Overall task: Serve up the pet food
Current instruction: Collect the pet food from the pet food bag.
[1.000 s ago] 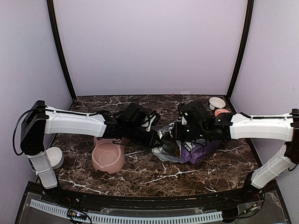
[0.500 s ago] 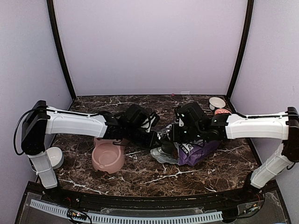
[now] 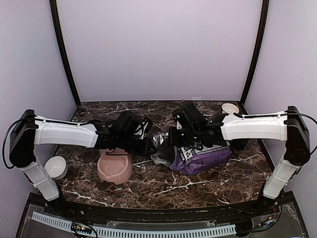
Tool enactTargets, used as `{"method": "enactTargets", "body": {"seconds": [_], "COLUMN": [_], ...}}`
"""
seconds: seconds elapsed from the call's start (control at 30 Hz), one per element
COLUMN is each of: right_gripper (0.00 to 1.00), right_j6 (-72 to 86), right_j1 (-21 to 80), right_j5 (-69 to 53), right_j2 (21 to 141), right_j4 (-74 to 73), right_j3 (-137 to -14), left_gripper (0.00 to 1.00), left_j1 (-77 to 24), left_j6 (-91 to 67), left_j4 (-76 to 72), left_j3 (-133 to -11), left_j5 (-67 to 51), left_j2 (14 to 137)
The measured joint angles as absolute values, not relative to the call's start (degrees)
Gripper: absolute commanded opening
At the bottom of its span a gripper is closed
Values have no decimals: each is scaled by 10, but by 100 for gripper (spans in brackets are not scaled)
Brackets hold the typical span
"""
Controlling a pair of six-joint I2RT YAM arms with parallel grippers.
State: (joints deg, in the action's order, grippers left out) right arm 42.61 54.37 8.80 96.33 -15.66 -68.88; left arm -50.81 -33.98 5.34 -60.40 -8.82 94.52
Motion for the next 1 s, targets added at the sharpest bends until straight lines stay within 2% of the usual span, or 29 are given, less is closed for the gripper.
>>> {"method": "enactTargets", "body": {"seconds": [1.0], "right_gripper": [0], "right_j6": [425], "right_j1": [544], "right_j5": [99], "right_j2": [949], "right_j4": [-150], "right_j3": [-671], "left_gripper": [0], "left_j1": [-509], "left_j6": [-428], "left_j4": [-62], "left_j3": [-578], "left_j5": [-143], "left_j2": [995]}}
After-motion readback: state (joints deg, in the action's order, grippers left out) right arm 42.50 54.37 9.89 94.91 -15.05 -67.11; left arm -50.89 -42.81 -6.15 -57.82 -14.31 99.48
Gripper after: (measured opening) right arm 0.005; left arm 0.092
